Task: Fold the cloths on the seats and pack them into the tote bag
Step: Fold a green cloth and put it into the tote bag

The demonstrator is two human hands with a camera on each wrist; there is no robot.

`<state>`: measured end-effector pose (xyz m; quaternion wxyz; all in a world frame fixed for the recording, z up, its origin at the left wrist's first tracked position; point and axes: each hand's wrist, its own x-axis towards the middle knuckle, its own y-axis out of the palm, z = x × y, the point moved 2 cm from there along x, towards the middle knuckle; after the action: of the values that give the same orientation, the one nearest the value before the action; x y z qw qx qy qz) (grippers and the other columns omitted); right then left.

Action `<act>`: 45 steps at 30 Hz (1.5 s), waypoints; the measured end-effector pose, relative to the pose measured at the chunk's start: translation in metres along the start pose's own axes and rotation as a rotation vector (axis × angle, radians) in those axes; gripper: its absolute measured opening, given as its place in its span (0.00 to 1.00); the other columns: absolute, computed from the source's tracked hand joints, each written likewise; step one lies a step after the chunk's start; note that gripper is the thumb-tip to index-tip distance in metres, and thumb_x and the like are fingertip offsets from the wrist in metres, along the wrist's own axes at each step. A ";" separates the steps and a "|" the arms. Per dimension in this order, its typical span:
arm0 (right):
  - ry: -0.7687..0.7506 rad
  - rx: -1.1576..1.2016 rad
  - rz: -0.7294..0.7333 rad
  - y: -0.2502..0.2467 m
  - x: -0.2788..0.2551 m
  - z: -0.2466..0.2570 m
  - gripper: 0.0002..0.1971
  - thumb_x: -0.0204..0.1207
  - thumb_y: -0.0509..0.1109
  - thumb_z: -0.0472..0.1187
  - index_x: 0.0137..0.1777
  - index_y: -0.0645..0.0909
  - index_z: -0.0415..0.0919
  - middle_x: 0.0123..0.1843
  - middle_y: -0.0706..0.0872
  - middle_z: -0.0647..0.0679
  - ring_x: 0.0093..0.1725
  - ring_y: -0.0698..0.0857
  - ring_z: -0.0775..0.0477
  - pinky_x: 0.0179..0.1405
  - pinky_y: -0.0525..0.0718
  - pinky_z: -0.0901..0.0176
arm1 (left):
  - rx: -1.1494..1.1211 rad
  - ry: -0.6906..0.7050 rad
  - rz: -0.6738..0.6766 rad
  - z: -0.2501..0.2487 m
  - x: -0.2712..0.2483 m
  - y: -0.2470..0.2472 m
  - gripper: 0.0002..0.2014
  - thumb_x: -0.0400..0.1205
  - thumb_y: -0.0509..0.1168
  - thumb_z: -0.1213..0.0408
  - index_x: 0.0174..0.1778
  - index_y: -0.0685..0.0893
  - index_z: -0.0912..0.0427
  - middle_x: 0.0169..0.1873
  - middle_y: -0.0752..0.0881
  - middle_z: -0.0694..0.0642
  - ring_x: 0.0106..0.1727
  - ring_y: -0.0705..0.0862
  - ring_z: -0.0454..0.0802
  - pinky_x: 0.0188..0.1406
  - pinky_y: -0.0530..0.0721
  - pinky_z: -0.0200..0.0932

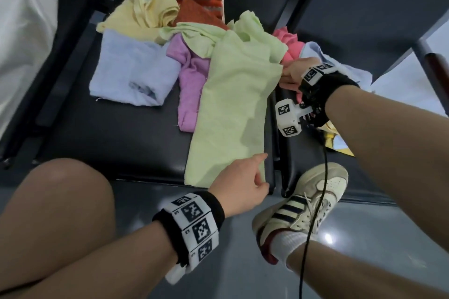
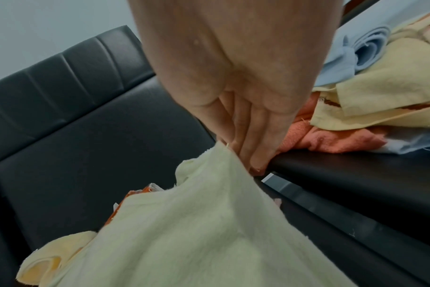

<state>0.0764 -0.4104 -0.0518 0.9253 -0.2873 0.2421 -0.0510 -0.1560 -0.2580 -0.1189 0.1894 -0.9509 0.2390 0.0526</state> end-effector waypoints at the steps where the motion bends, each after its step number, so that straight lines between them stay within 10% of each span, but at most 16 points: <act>1: 0.008 -0.017 0.008 -0.002 0.001 -0.002 0.17 0.82 0.65 0.32 0.71 0.77 0.35 0.47 0.84 0.49 0.51 0.88 0.50 0.42 0.88 0.65 | 0.018 -0.012 0.004 0.001 0.001 0.000 0.32 0.83 0.65 0.61 0.85 0.64 0.49 0.45 0.86 0.46 0.40 0.80 0.42 0.56 0.83 0.44; 6: 0.122 0.005 0.110 -0.005 -0.016 0.006 0.10 0.87 0.57 0.31 0.46 0.77 0.39 0.36 0.88 0.46 0.46 0.86 0.44 0.43 0.86 0.55 | 0.128 -0.017 0.010 0.001 0.000 -0.006 0.30 0.83 0.64 0.60 0.82 0.67 0.48 0.47 0.85 0.45 0.42 0.82 0.43 0.56 0.84 0.49; 15: -0.210 -0.276 0.016 -0.005 -0.081 0.049 0.10 0.79 0.64 0.27 0.42 0.83 0.41 0.29 0.88 0.49 0.27 0.87 0.53 0.34 0.88 0.60 | 0.332 -0.081 -0.118 0.013 -0.003 -0.025 0.24 0.82 0.64 0.57 0.76 0.71 0.46 0.50 0.81 0.44 0.44 0.79 0.46 0.45 0.75 0.44; 22: -0.385 -0.493 0.117 0.020 -0.138 0.023 0.12 0.73 0.66 0.29 0.39 0.84 0.47 0.37 0.91 0.47 0.36 0.88 0.52 0.41 0.88 0.57 | 0.464 -0.139 -0.101 0.018 -0.007 -0.029 0.20 0.82 0.65 0.58 0.71 0.74 0.49 0.55 0.80 0.47 0.54 0.80 0.50 0.49 0.76 0.46; 31: -0.712 -1.594 0.585 0.082 -0.158 -0.085 0.15 0.82 0.64 0.52 0.60 0.79 0.43 0.54 0.82 0.48 0.53 0.83 0.42 0.45 0.80 0.52 | 0.884 -0.077 0.036 0.028 -0.011 -0.044 0.15 0.77 0.71 0.54 0.58 0.79 0.54 0.58 0.77 0.54 0.62 0.75 0.55 0.48 0.73 0.49; 45: -0.867 -1.610 0.536 0.108 -0.164 -0.106 0.27 0.76 0.67 0.65 0.62 0.77 0.43 0.56 0.83 0.48 0.55 0.81 0.44 0.51 0.75 0.52 | 0.979 0.020 0.063 0.040 -0.016 -0.041 0.09 0.80 0.63 0.61 0.55 0.80 0.53 0.58 0.75 0.50 0.63 0.73 0.52 0.50 0.71 0.44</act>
<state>-0.1229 -0.3364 -0.1190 0.4398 -0.7672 -0.1018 0.4557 -0.1513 -0.2026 -0.1388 0.6103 -0.7428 0.2663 -0.0692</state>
